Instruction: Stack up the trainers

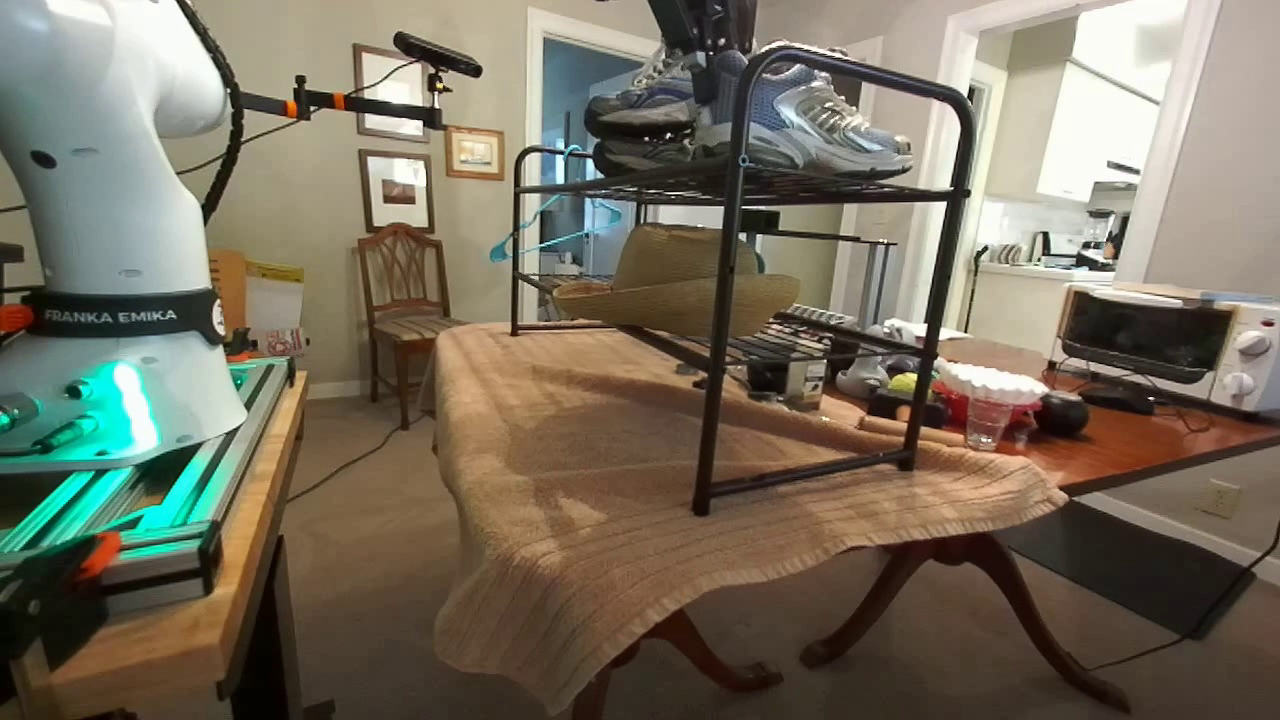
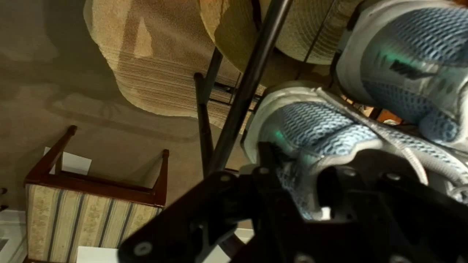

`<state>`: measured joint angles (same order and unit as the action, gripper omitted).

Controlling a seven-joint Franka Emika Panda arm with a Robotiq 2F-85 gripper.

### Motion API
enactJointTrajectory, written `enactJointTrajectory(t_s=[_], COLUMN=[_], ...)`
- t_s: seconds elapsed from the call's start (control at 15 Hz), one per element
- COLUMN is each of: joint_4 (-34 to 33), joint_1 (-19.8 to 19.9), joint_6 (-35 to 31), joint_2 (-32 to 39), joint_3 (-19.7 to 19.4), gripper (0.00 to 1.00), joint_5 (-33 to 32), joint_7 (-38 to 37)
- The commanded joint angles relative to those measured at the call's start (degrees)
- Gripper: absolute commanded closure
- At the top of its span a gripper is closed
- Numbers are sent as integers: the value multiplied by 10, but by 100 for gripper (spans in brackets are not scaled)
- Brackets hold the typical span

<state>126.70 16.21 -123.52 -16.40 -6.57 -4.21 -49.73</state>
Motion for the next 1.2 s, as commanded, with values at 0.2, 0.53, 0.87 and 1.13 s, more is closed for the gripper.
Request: enactJointTrajectory(t_s=[0.2, 0.53, 0.87, 1.13], joint_4=[6, 4, -2, -24], joint_1=[-9, -10, -5, -1], joint_6=[-29, -43, -51, -31], joint_2=[9, 8, -1, -4], joint_3=[-4, -3, 1, 3], gripper=[98, 96, 96, 96], joint_5=[8, 2, -16, -33], joint_7=[8, 3, -2, -5])
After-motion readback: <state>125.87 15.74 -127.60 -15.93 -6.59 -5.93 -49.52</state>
